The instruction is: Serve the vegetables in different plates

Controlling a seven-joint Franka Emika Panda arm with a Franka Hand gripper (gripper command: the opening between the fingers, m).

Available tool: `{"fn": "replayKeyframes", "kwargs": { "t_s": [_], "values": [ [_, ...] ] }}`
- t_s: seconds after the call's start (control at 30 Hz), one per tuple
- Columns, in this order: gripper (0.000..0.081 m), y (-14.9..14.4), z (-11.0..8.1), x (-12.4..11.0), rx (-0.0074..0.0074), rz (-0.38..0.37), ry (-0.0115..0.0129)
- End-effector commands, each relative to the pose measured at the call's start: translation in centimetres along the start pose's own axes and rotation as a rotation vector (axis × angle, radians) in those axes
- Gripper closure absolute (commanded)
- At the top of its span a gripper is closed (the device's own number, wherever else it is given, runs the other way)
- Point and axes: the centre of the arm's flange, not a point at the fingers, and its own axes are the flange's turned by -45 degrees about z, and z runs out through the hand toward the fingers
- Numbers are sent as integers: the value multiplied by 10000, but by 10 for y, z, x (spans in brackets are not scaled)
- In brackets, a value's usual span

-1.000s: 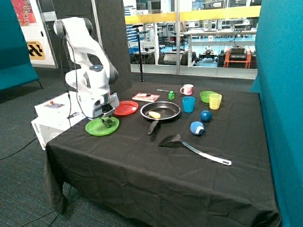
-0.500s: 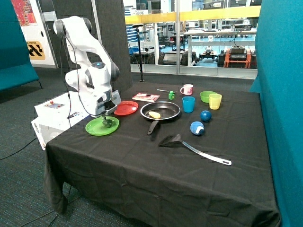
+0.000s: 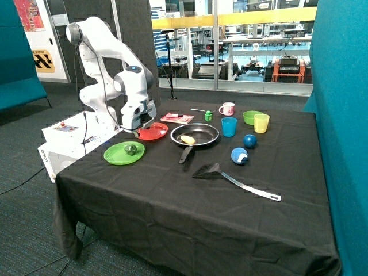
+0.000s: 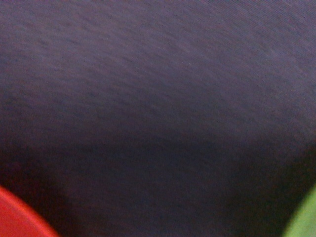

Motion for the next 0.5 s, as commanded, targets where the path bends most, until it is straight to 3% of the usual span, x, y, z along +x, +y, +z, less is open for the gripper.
{"fn": "replayKeyframes", "kwargs": {
  "t_s": [0.0,0.47],
  "values": [
    [264,-42,-9,27,-22,-478,-13],
    [534,-119,-10,60,-22,-292,-13]
  ]
}}
